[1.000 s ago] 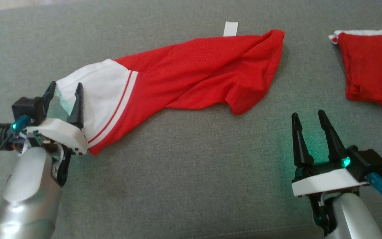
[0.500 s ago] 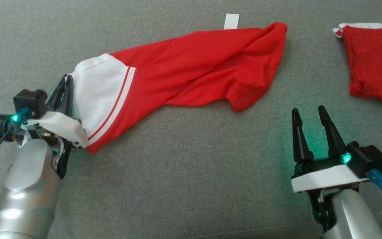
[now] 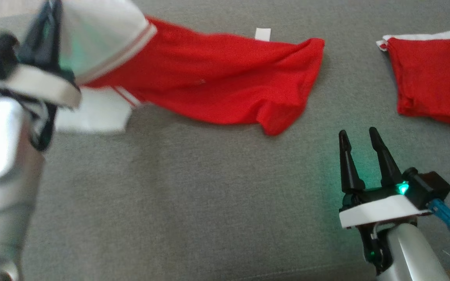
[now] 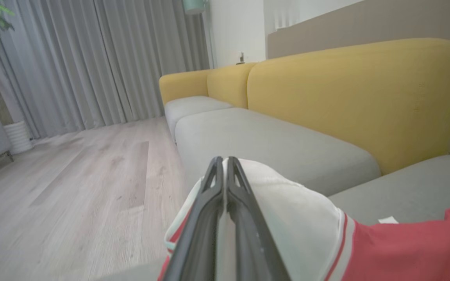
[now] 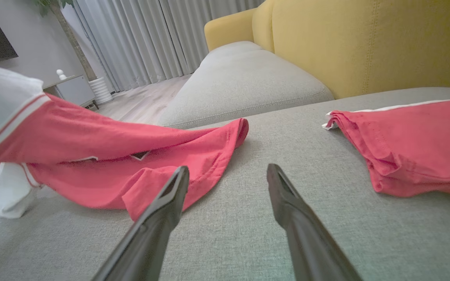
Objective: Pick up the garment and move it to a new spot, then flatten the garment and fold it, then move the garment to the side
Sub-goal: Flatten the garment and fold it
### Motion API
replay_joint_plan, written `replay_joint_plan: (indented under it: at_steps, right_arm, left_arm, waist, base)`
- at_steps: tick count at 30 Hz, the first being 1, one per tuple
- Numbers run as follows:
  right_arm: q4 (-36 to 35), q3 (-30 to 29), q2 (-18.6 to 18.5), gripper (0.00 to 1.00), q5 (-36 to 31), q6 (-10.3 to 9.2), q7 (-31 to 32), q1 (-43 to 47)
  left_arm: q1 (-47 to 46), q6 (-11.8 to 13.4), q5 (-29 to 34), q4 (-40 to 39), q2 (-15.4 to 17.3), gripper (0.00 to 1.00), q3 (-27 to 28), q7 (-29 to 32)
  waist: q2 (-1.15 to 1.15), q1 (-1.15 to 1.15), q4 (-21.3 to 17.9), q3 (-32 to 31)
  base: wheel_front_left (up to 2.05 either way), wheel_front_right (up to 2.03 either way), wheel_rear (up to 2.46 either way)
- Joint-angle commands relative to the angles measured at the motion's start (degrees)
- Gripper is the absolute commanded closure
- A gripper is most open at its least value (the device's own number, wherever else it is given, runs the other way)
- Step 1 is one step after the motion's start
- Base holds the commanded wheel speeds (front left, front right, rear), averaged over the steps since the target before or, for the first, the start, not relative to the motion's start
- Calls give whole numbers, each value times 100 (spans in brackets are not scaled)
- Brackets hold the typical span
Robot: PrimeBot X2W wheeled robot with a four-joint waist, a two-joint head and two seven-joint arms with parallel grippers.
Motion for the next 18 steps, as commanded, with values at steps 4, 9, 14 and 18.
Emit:
replay_joint_plan:
  at_steps: [4,9,14,18]
  right_arm:
    - [-205,253,-23,0,166,-5,-62,-306]
    - [-239,369,-23,0,311,-5,-62,-426]
    - [-284,467,-23,0,450,-5,-62,-509]
    - [-291,498,-23,0,471,-5,-62,-526]
  left_arm:
    - [-1095,-9,-183,-444,699,100,240,763]
    - [-1588,-11,-320,-126,974,100,203,1505]
    - [-1947,-12,-359,226,1088,0,-83,1828]
    - [-2131,9,-286,444,969,0,-151,1348]
  waist:
    - [0,1,-329,280]
    - [0,1,-638,528]
    - [0,1,-874,784]
    - [0,1,-910,844]
  base:
    - [0,0,0]
    - [0,0,0]
    - [0,0,0]
    - [0,0,0]
